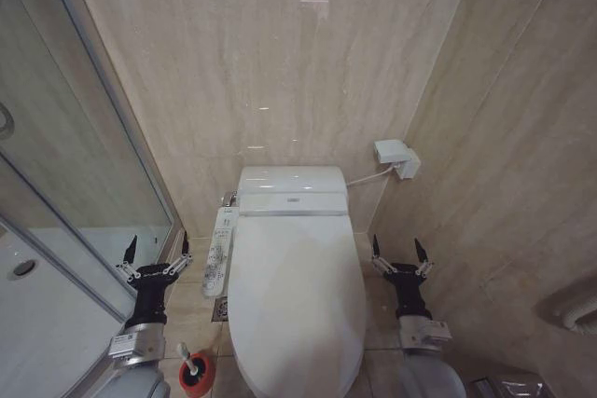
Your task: Open the toilet lid, clean the toilet bowl with a toilet brush, close the toilet lid, and flush.
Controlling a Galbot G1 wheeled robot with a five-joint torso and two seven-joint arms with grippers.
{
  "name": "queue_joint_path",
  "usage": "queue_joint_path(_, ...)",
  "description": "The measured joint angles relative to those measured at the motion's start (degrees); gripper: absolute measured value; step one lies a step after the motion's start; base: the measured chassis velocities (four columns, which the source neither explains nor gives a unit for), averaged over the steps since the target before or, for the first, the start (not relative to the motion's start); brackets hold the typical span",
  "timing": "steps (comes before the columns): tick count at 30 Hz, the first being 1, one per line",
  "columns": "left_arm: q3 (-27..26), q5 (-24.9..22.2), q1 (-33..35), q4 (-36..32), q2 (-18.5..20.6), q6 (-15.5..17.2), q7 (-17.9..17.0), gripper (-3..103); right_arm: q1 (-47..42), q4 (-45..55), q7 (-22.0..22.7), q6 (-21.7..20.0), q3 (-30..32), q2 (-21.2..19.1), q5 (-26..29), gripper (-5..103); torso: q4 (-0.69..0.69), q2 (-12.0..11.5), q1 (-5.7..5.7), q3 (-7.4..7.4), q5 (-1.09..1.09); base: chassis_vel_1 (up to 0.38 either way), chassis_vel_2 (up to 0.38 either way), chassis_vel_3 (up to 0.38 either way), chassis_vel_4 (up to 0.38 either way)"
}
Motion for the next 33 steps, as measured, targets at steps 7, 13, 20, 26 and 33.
queue_joint_path(7,0.09,-0.02,-0.68,0.48,0.04,-0.1,0.37,100,0.0,0.0,0.0,0.0,0.0,0.0,0.0,100,-0.01,0.0,0.0,0.0,0.0,-0.106,0.08,0.083,-0.08)
queue_joint_path(13,0.32,0.09,-0.96,1.19,-0.03,-0.44,0.42,100,0.07,0.0,0.0,0.0,0.0,0.0,0.0,100,0.01,-0.02,0.06,0.02,-0.01,-0.106,0.119,0.115,-0.109)
queue_joint_path(20,1.26,1.02,-0.9,2.0,-0.51,-1.39,0.7,100,-0.01,0.0,0.0,0.0,0.0,0.0,0.0,100,0.01,0.01,-0.03,-0.01,0.0,0.02,-0.034,-0.029,0.015)
queue_joint_path(26,1.57,1.25,-1.03,2.34,-0.62,-1.77,0.68,100,-0.01,0.0,0.0,0.0,0.0,0.0,0.0,100,0.0,0.01,-0.02,-0.01,0.0,-0.015,0.012,0.005,-0.011)
queue_joint_path(33,1.72,1.27,-1.3,2.4,-0.6,-1.89,0.76,100,0.05,0.0,0.0,0.0,0.0,0.0,0.0,100,0.01,-0.01,0.04,0.02,0.0,-0.063,0.091,0.081,-0.068)
